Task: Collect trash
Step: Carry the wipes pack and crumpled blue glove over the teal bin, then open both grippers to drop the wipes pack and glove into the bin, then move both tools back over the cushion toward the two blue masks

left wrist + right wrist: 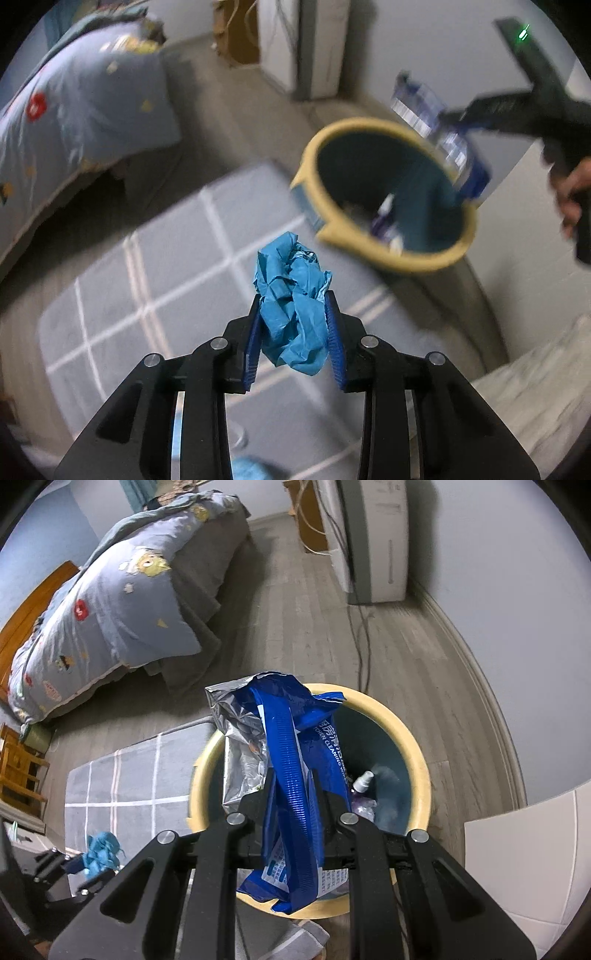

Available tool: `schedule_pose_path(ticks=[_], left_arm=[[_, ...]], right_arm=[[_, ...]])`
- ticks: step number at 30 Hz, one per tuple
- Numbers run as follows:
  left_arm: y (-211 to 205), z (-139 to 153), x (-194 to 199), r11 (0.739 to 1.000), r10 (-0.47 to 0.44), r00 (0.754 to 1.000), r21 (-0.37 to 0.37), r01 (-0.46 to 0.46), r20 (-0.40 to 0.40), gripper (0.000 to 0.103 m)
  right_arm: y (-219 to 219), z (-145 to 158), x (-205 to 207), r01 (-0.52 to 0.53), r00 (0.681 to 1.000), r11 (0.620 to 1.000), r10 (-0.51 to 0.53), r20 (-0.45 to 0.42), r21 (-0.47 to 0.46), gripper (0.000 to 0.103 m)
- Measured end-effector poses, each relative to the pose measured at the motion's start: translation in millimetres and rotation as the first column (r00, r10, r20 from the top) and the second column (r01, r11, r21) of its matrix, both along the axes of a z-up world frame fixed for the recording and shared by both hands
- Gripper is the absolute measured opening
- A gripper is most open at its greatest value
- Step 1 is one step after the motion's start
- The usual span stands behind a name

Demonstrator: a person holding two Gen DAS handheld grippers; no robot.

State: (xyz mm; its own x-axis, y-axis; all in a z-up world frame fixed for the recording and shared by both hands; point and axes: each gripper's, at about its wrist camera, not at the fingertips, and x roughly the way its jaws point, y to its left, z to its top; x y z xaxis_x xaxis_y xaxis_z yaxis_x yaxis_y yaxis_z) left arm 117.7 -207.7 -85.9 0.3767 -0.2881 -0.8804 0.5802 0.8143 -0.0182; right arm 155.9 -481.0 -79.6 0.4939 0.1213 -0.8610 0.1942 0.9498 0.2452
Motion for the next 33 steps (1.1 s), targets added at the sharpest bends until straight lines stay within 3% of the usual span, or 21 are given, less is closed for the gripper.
schedule_pose_path(ticks=[8,13,15,17,19,22,24,26,33], left_arm=[[-81.7,-1.3,19.5,0.994,-0.112,0.994,-0.012,0.112,0.014,0.033],[-109.6,-9.4,32.8,0.994,-0.113,0.992,0.009,0.113,0.057,0.038],[-112.7,-9.8,39.2,0.994,-0.105,0.992,0.001,0.105,0.074,0.045],[-112.5,-7.4,40.3,0.995,-0.099,0.99,-0.013,0.101,0.096,0.064],[-112.1,-5.0,39.6,0.995,-0.098,0.988,-0.018,0.1,0.117,0.075],[-107.3,-6.3,39.3,0.996,-0.085,0.99,-0.022,0.088,0.112,0.079],[-100.9,-8.7,38.0,0.997,-0.063,0.993,-0.026,0.066,0.104,0.088],[-93.3,-8.5,37.3,0.999,-0.041,0.993,-0.025,0.044,0.11,0.093],[-49.1,3.2,26.2,0.999,0.033,0.994,-0.047,-0.028,0.105,0.095]], right_arm=[[-18.9,-24.0,6.5,0.052,0.997,0.999,-0.052,-0.062,0.003,0.016],[-22.8,-27.8,8.1,0.077,0.995,0.997,-0.076,-0.063,0.012,0.018],[-25.1,-29.5,7.8,0.085,0.995,0.995,-0.082,-0.064,0.042,0.023],[-27.0,-29.6,7.1,0.089,0.994,0.995,-0.086,-0.063,0.054,0.039],[-28.2,-28.3,7.6,0.092,0.994,0.995,-0.089,-0.056,0.047,0.049],[-30.6,-27.9,6.9,0.108,0.993,0.993,-0.105,-0.057,0.044,0.061],[-31.0,-27.1,6.7,0.111,0.992,0.993,-0.109,-0.057,0.042,0.074],[-29.0,-22.7,6.4,0.117,0.992,0.993,-0.116,-0.048,0.029,0.094],[-17.6,-10.8,2.7,0.119,0.992,0.993,-0.12,-0.034,-0.02,0.097]])
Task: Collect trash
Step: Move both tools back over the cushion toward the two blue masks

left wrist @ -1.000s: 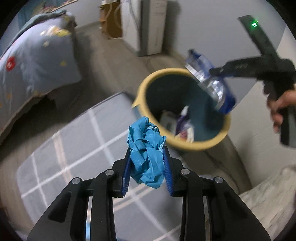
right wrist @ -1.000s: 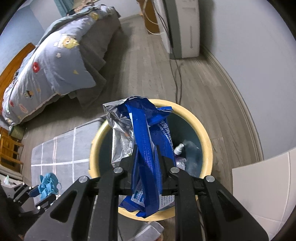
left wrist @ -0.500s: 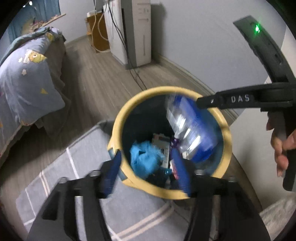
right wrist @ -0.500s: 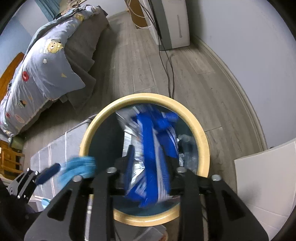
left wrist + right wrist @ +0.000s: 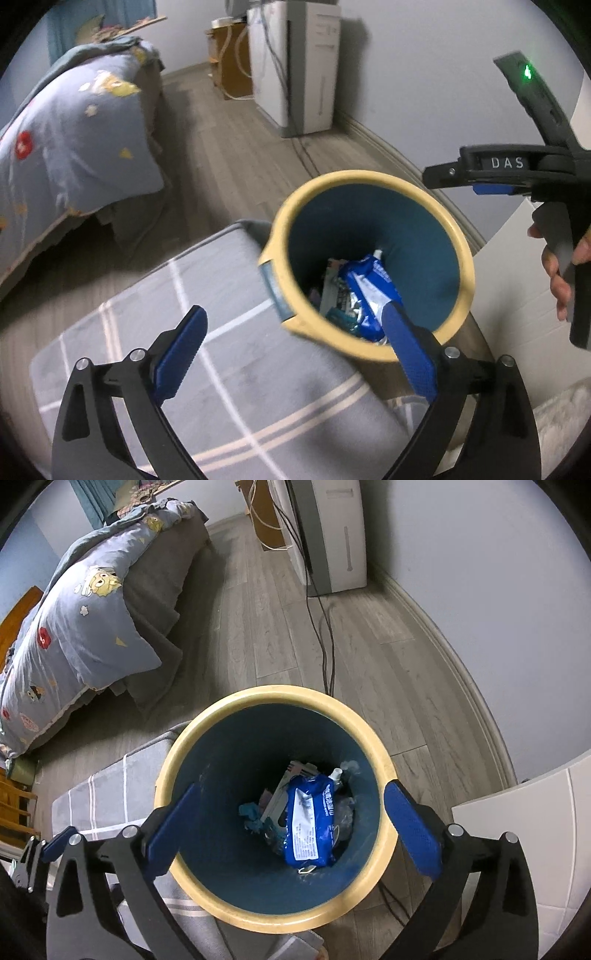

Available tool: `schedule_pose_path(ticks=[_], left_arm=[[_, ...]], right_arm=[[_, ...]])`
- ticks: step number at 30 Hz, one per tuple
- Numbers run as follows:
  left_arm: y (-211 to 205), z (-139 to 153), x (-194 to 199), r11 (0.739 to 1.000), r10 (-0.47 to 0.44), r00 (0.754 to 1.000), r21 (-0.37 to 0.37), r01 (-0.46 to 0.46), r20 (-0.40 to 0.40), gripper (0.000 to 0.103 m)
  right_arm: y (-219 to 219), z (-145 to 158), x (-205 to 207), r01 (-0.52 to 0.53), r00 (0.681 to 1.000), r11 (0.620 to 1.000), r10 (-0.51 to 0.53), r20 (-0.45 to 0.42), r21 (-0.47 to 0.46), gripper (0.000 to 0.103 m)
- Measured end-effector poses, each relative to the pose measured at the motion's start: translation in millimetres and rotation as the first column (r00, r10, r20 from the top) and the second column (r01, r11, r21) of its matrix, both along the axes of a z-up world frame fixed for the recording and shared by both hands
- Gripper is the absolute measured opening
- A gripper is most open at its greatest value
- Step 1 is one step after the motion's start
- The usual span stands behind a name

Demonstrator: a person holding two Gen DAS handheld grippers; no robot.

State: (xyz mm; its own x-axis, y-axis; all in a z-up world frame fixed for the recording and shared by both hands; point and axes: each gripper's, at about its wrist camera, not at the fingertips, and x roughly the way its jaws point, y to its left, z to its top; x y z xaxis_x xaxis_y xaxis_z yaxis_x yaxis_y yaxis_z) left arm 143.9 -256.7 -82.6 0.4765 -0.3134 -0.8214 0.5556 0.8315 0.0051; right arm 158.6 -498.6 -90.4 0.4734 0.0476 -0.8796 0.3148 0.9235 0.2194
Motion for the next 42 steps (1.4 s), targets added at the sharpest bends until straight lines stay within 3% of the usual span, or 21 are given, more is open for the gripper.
schedule_pose_path(ticks=[6,13,19,24,29,35,40,42], left_arm=[[59.6,29.5,-8.5,0.997,0.081,0.997,-0.016,-0.08,0.021,0.096],[143.9,62.9,-29.6,0.982,0.183,0.979,0.025,-0.186,0.093,0.097],[212.8,58.0,-54.1,0.947,0.321,0.943,-0.015,-0.321,0.093,0.097],[251.9,55.2,-58.8,0.909,0.415,0.907,-0.06,-0.412,0.069,0.097],[270.5,58.5,-64.1,0.898,0.441,0.893,-0.051,-0.438,0.095,0.097],[286.7,61.2,-67.6,0.9,0.436,0.892,-0.042,-0.434,0.121,0.098],[301.2,61.2,-64.3,0.894,0.448,0.885,-0.033,-0.448,0.124,0.098],[307.6,63.7,-59.3,0.886,0.464,0.88,-0.061,-0.46,0.105,0.098]], right_arm=[[29.8,15.1,-0.1,-0.042,0.999,0.997,0.043,0.014,-0.058,0.097],[83.6,24.5,-4.8,-0.134,0.99,0.988,0.136,0.025,-0.071,0.097],[132.1,35.1,-18.0,-0.187,0.98,0.981,0.19,0.057,-0.06,0.097],[178.1,26.5,-27.5,-0.245,0.969,0.968,0.247,0.024,-0.06,0.097],[232.1,18.6,-37.6,-0.343,0.939,0.933,0.344,-0.007,-0.109,0.097],[282.9,4.1,-43.5,-0.449,0.894,0.879,0.445,-0.058,-0.163,0.097],[315.0,-20.8,-62.8,-0.498,0.864,0.865,0.489,-0.121,-0.062,0.097],[333.9,-33.3,-75.0,-0.536,0.839,0.841,0.521,-0.155,-0.076,0.097]])
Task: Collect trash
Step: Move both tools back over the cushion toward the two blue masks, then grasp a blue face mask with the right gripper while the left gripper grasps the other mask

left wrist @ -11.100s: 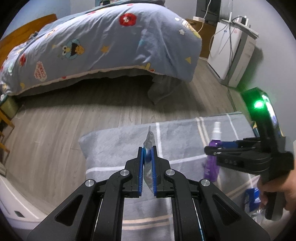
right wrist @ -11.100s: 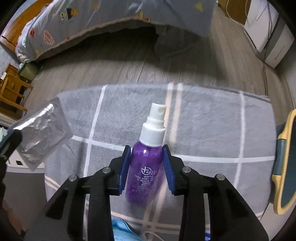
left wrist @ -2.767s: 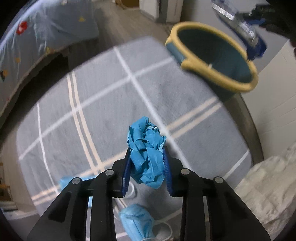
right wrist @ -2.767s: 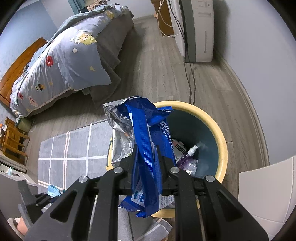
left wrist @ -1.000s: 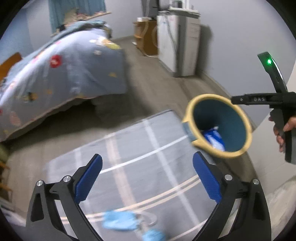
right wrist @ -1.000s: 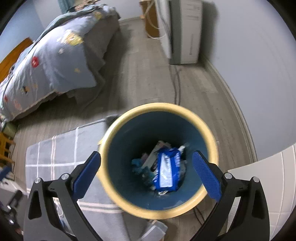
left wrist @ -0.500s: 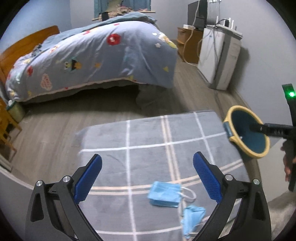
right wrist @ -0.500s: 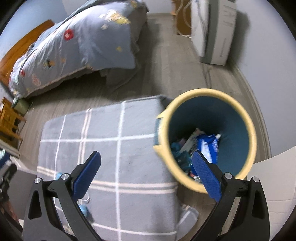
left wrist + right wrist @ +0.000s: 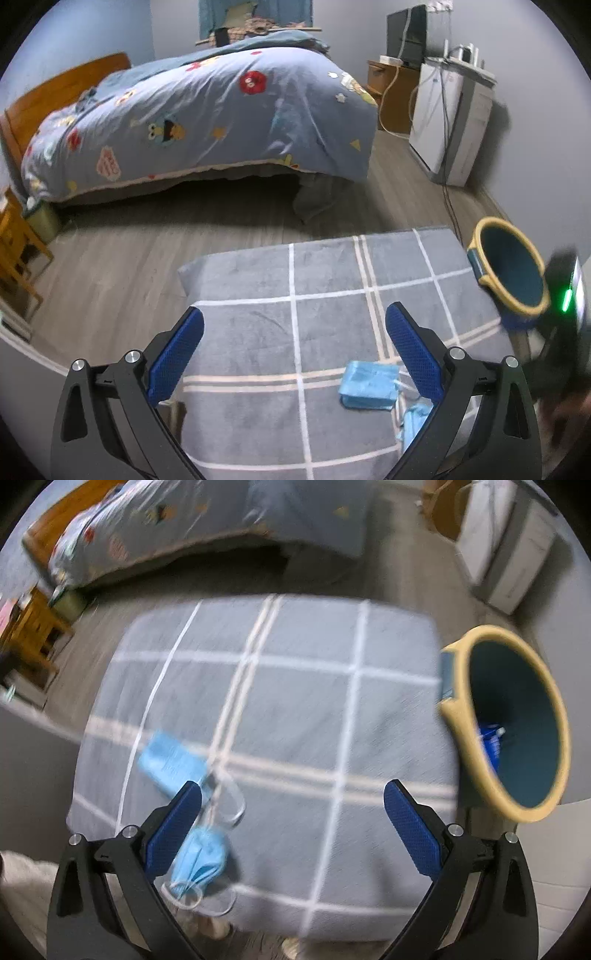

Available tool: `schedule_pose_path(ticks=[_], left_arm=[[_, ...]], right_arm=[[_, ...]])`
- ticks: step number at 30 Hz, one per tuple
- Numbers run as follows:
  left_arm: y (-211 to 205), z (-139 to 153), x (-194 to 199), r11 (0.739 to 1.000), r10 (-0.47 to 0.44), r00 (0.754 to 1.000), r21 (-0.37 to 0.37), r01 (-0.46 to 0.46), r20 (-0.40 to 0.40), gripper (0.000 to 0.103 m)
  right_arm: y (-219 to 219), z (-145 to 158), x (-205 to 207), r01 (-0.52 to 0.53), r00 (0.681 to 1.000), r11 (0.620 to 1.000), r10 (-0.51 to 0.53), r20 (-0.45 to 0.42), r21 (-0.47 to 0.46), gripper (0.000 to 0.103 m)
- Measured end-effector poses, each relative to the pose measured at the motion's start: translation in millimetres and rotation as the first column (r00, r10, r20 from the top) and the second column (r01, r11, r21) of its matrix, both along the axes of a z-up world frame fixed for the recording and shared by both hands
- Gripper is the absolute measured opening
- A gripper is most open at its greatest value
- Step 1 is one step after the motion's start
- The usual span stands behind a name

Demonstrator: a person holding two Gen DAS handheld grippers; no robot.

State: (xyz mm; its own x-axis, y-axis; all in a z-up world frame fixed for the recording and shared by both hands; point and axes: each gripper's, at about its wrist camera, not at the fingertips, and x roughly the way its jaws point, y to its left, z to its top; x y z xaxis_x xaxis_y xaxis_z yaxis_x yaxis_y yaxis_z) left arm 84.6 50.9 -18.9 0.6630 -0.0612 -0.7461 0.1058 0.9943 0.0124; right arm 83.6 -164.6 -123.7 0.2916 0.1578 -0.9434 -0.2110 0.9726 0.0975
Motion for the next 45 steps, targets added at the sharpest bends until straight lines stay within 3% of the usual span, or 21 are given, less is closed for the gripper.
schedule_pose_path(ticks=[5,7,9,11,14,15,21,27,30,33,40,42,44,45], left_arm=[[3.3,2.9,6.7,0.999,0.001,1.0,-0.05,-0.001,-0.002,0.098],[1.8,3.2,7.4,0.999,-0.006,1.0,-0.054,0.006,-0.003,0.098],[0.6,3.1,7.7,0.999,-0.013,1.0,-0.05,0.013,-0.005,0.098],[-1.4,2.1,7.0,0.999,-0.019,1.0,-0.045,0.019,-0.007,0.098],[-4.0,-0.6,5.7,0.999,-0.031,0.999,-0.033,0.03,-0.016,0.098],[-3.7,-1.9,5.4,0.999,-0.034,0.999,-0.028,0.033,-0.02,0.098],[-10.3,-18.5,10.9,0.999,-0.042,0.997,0.004,0.042,-0.071,0.097],[-17.7,-44.5,18.5,0.998,-0.054,0.991,0.009,0.055,-0.12,0.097],[-25.0,-66.2,22.5,0.997,-0.072,0.984,-0.043,0.066,-0.16,0.097],[-32.6,-89.9,26.5,0.994,-0.096,0.97,-0.076,0.08,-0.222,0.097],[-44.9,-131.0,29.2,0.989,-0.146,0.934,-0.047,0.138,-0.326,0.094],[-46.9,-139.1,30.3,0.987,-0.16,0.917,-0.052,0.152,-0.364,0.079],[-47.3,-148.6,31.3,0.984,-0.178,0.895,-0.085,0.157,-0.41,0.057],[-48.4,-152.4,31.4,0.983,-0.184,0.885,-0.091,0.161,-0.427,0.052]], right_arm=[[32.5,-33.0,-29.5,-0.068,0.993,0.998,0.069,-0.1,0.017,0.096],[40.2,-39.3,-36.6,-0.086,0.989,0.996,0.088,-0.122,0.019,0.091],[46.8,-46.3,-42.2,-0.104,0.983,0.994,0.108,-0.15,0.032,0.079],[49.2,-52.6,-43.3,-0.117,0.974,0.991,0.128,-0.187,0.068,0.043],[45.4,-47.1,-43.0,-0.103,0.973,0.988,0.124,-0.192,0.119,0.018],[43.0,-42.8,-42.9,-0.103,0.974,0.987,0.125,-0.189,0.122,0.015],[18.9,-4.0,-18.7,-0.113,0.985,0.989,0.124,-0.119,0.096,0.011],[-23.1,43.3,29.4,-0.088,0.995,0.996,0.089,0.042,-0.015,0.011],[-37.3,47.8,44.9,-0.065,0.992,0.996,0.071,0.106,-0.058,0.011],[-49.7,39.6,54.3,-0.018,0.995,1.0,0.018,0.1,-0.003,0.011],[-66.9,37.9,62.5,0.011,0.996,1.0,-0.013,0.088,0.022,0.011],[-67.9,38.1,62.5,0.014,0.996,0.999,-0.017,0.084,0.039,0.011],[-67.4,37.2,62.5,0.007,0.997,0.999,-0.01,0.083,0.041,0.011],[-68.2,36.5,62.5,0.005,0.997,0.999,-0.009,0.079,0.045,0.011]])
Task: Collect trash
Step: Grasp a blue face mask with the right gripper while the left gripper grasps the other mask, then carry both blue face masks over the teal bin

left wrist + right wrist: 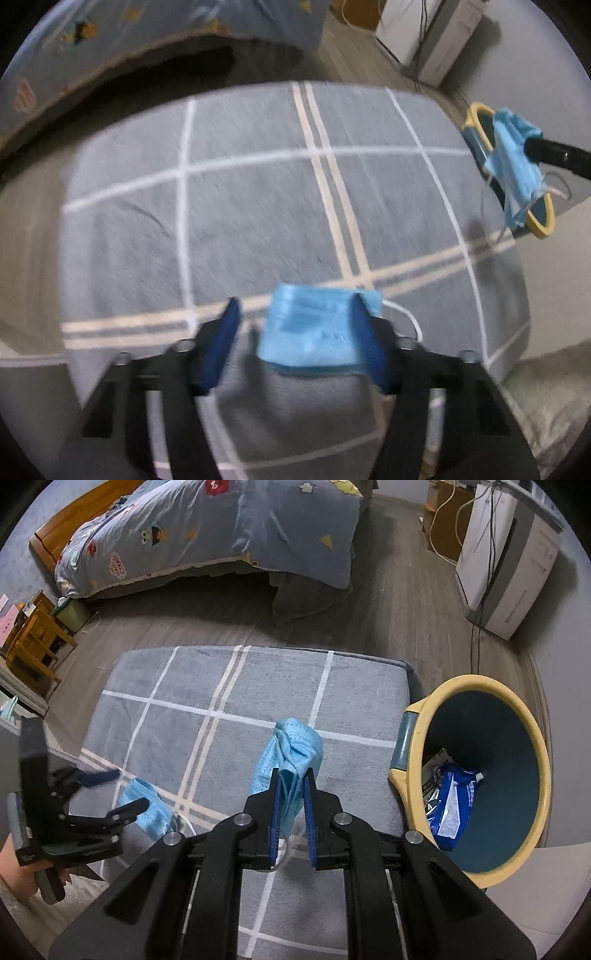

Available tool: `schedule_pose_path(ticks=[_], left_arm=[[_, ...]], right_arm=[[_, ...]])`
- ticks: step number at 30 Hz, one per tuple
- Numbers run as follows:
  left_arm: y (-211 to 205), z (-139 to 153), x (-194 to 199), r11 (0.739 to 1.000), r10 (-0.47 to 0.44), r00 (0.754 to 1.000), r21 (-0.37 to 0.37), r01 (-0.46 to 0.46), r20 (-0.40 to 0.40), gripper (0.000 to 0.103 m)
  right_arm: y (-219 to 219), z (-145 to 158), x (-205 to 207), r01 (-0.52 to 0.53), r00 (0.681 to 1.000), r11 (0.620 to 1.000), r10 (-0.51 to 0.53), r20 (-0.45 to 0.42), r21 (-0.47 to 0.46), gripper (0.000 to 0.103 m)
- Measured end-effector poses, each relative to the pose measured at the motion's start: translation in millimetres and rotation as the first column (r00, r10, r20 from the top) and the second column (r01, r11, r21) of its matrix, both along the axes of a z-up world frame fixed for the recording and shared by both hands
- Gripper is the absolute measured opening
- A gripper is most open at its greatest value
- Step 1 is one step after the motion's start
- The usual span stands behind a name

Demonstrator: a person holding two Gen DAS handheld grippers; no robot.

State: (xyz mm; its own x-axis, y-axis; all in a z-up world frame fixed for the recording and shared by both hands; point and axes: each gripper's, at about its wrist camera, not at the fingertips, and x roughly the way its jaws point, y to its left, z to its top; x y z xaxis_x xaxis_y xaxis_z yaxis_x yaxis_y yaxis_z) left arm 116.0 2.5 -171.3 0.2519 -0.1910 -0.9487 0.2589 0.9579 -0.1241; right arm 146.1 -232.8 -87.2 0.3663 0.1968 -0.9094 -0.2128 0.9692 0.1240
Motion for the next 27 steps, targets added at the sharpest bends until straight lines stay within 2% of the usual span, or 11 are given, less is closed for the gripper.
schedule_pose_path(ticks=[1,3,5,7,12,18,27], left_arm=[[-1.0,-3.5,-0.5,1.0,-0.006,1.0,0.009,0.006,-0.012,0.037],[-4.0,-6.5,-2.7,0.999,-0.028,0.999,0.035,0.029,-0.016,0.032],[-8.4,-1.2,-5.2,0.998,-0.059,0.998,0.024,0.058,0.013,0.024],[-12.9,8.1,-7.8,0.997,-0.074,0.996,0.016,0.074,0.056,0.022],[-21.5,27.2,-13.2,0.995,-0.095,0.983,0.056,0.087,0.154,0.021],[-18.6,46.3,-9.2,0.996,-0.076,0.974,0.062,0.064,0.211,0.021],[-39.5,80.3,-2.0,0.997,-0.054,0.954,-0.029,0.065,0.295,0.021]], right_arm=[[0.0,-0.3,0.0,-0.002,1.0,1.0,0.002,-0.003,0.004,0.011],[-0.8,0.1,-0.1,-0.003,1.0,1.0,0.003,-0.001,0.004,0.011],[-0.5,0.0,0.2,0.0,1.0,1.0,0.0,-0.002,0.005,0.011],[-2.8,1.4,0.2,0.006,1.0,1.0,-0.006,-0.001,0.012,0.011],[-10.1,8.3,0.2,0.016,1.0,0.999,-0.017,0.018,0.032,0.011],[-20.9,14.2,0.9,0.04,0.999,0.998,-0.042,0.033,0.056,0.011],[-46.3,14.8,2.9,0.077,0.996,0.993,-0.08,0.037,0.094,0.011]])
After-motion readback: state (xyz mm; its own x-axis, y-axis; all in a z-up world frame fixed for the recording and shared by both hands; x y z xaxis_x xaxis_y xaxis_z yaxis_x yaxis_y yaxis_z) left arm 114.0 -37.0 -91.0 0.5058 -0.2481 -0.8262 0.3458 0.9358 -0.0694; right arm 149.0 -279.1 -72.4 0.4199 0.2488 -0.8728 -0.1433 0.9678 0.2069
